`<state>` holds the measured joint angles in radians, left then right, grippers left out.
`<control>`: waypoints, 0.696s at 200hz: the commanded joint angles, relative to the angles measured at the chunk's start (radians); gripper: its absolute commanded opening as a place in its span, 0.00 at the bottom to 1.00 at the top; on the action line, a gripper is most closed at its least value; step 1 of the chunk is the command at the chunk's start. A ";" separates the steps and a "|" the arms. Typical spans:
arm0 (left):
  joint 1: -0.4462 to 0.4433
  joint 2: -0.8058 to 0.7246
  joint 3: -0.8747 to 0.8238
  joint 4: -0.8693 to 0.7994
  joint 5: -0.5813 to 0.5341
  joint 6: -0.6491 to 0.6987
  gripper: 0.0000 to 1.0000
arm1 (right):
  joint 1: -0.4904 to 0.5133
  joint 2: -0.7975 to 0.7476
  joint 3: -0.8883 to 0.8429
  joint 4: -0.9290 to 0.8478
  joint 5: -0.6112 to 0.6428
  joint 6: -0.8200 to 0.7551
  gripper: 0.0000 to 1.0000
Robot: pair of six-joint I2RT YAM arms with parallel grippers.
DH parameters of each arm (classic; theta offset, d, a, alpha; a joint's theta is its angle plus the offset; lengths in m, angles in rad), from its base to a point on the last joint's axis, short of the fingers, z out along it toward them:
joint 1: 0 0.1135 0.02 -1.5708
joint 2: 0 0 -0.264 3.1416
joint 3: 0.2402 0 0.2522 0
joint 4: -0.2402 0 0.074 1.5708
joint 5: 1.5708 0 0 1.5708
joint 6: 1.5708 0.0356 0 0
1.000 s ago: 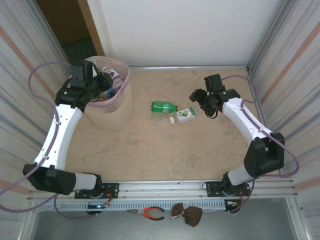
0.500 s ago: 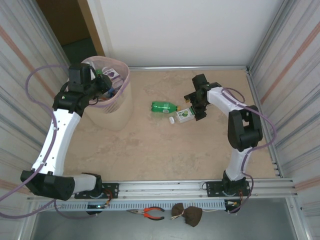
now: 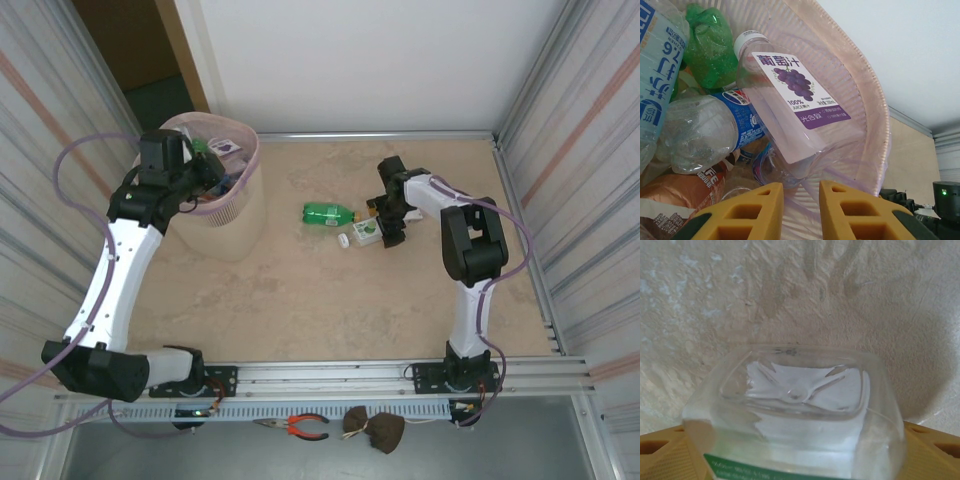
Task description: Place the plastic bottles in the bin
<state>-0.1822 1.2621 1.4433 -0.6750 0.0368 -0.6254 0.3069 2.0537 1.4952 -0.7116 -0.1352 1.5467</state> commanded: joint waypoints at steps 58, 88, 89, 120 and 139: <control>0.009 -0.056 0.002 0.052 0.022 0.034 0.26 | -0.012 -0.034 -0.028 -0.005 0.027 0.062 0.72; 0.008 -0.068 0.003 0.079 0.048 0.049 0.27 | -0.013 -0.080 -0.052 -0.006 0.049 0.061 0.68; 0.008 -0.069 0.002 0.080 0.049 0.048 0.27 | -0.013 -0.084 -0.053 -0.006 0.049 0.061 0.68; 0.009 -0.083 -0.023 0.164 0.162 0.082 0.25 | -0.009 -0.165 -0.085 -0.012 0.097 0.012 0.66; 0.008 -0.078 -0.018 0.202 0.251 0.111 0.26 | 0.003 -0.240 -0.112 0.012 0.150 -0.068 0.64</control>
<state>-0.1822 1.2030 1.4300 -0.5652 0.1505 -0.5724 0.3008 1.9354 1.4055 -0.6899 -0.0738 1.5585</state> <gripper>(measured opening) 0.250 0.682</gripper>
